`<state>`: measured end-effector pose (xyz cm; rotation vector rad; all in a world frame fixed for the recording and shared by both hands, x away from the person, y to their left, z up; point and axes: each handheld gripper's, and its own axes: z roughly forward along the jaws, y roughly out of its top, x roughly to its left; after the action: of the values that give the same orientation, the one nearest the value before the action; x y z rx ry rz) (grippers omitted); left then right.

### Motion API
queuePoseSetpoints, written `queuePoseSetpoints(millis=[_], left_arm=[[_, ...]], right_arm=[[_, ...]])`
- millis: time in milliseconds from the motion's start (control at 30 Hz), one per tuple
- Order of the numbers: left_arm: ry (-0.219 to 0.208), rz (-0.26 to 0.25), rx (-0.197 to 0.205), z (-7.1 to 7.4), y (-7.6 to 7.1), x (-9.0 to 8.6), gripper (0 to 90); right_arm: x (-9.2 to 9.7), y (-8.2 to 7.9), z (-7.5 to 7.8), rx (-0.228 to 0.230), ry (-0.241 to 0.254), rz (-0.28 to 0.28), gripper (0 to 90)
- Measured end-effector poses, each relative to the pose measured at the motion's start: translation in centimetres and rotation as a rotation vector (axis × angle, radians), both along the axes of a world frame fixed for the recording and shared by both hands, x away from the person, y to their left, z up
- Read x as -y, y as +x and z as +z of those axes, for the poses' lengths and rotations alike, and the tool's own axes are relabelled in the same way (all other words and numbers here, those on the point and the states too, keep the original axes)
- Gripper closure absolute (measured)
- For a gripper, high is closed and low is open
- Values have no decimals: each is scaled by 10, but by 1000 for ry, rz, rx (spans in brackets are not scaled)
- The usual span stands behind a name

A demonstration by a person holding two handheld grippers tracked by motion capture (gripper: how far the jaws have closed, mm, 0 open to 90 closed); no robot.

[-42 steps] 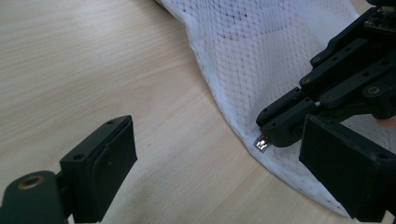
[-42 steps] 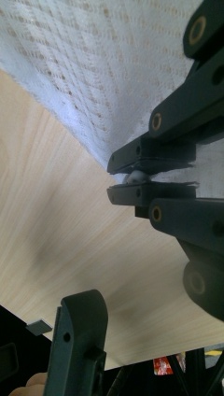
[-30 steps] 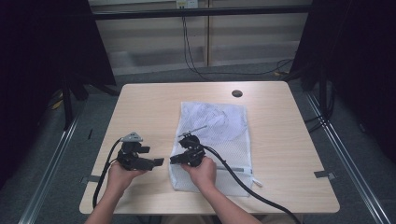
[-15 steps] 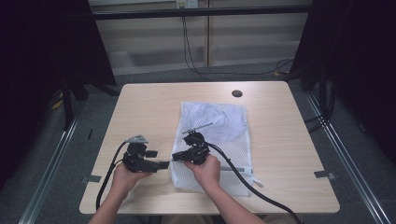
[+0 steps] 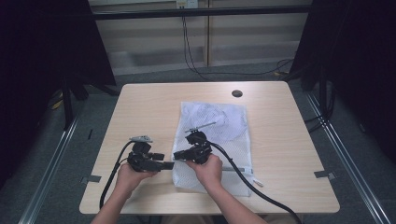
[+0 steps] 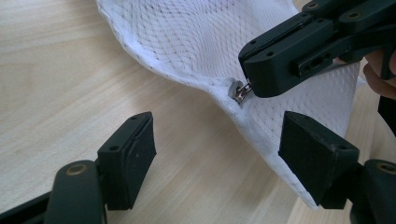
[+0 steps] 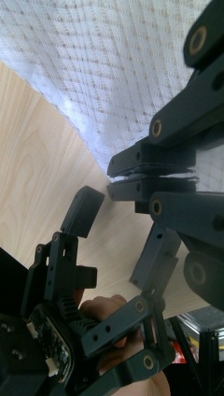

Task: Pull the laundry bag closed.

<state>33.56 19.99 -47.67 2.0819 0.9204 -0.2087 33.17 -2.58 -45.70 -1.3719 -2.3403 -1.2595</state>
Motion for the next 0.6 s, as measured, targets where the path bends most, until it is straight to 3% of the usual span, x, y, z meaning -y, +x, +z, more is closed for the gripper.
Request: queuePoseSetpoints(millis=[433, 600], left_arm=[[4, -39, -36, -4, -2, 16, 487], [-24, -32, -48, -3, -2, 19, 568]], right_arm=[[3, -2, 2, 2, 13, -6, 868], [2, -3, 1, 1, 16, -6, 868]])
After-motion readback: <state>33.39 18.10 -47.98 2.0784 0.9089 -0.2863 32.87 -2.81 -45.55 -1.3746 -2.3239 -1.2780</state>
